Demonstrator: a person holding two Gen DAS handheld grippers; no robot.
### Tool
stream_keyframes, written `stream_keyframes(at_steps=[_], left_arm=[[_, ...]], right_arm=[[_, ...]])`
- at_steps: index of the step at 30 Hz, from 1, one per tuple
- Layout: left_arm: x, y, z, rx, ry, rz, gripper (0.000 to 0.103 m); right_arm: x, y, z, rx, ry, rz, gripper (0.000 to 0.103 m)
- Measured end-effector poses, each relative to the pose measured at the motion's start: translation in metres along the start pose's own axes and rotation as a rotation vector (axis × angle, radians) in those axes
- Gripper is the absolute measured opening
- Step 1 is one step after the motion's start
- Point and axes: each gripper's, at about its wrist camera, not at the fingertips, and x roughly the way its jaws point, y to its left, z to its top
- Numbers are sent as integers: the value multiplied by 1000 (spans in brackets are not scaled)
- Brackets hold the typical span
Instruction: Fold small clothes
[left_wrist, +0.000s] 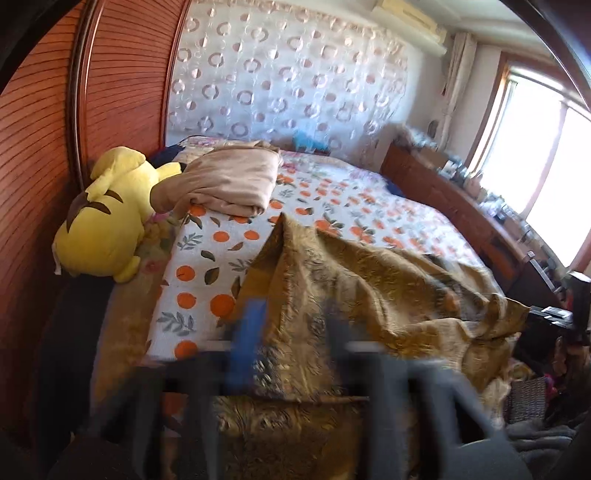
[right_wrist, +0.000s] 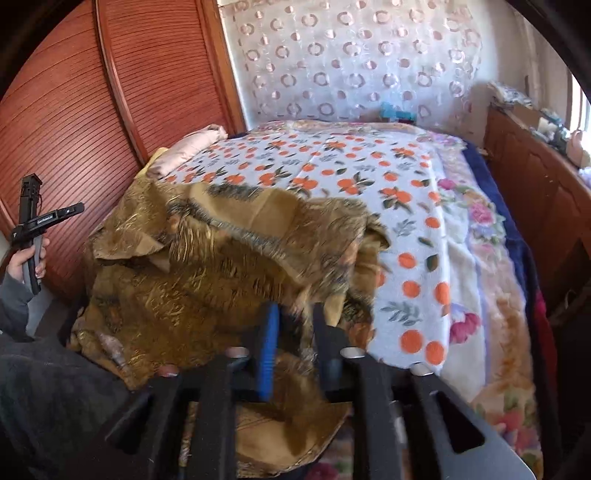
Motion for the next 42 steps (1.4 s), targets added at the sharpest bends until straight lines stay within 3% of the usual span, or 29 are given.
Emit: stream_keyframes(at_steps=[1, 2, 4, 13, 15, 19, 22, 24, 26, 27, 28, 29, 30, 33, 36, 42], left_arm=[[6, -2, 3, 16, -3, 8, 74], [12, -3, 7, 30, 3, 11, 78], [25, -5, 15, 46, 20, 22, 79], [94, -1, 55, 64, 117, -29, 79], [111, 3, 59, 66, 152, 5, 79], [137, 9, 64, 70, 195, 24, 79], [155, 11, 64, 57, 244, -2, 79], [158, 9, 64, 69, 242, 1, 79], [156, 5, 62, 79, 241, -18, 68], [154, 5, 62, 73, 241, -44, 49], [152, 4, 61, 57, 249, -95, 32], [150, 3, 60, 52, 248, -117, 24], [145, 1, 59, 58, 239, -117, 9], [113, -14, 65, 89, 171, -128, 6], [55, -39, 88, 131, 38, -180, 6], [-37, -79, 139, 207, -181, -224, 6]], right_arm=[[4, 1, 4, -1, -13, -15, 53], [4, -1, 8, 0, -31, -23, 65], [9, -6, 17, 5, -59, -18, 68], [108, -41, 60, 86, 2, -75, 68], [125, -44, 63, 107, 40, -89, 68], [135, -48, 66, 128, 48, -77, 68], [133, -43, 65, 119, 38, -68, 67], [131, -42, 62, 108, 34, -65, 56], [133, -45, 62, 109, 38, -42, 27], [133, -48, 60, 115, 43, -9, 19], [131, -48, 59, 114, 49, 19, 12], [128, -45, 58, 103, 43, 12, 9], [125, -43, 58, 96, 34, 12, 8], [94, -35, 66, 89, -56, 32, 7], [47, -22, 82, 52, -168, 31, 7], [-48, 4, 133, -75, -355, -38, 7]])
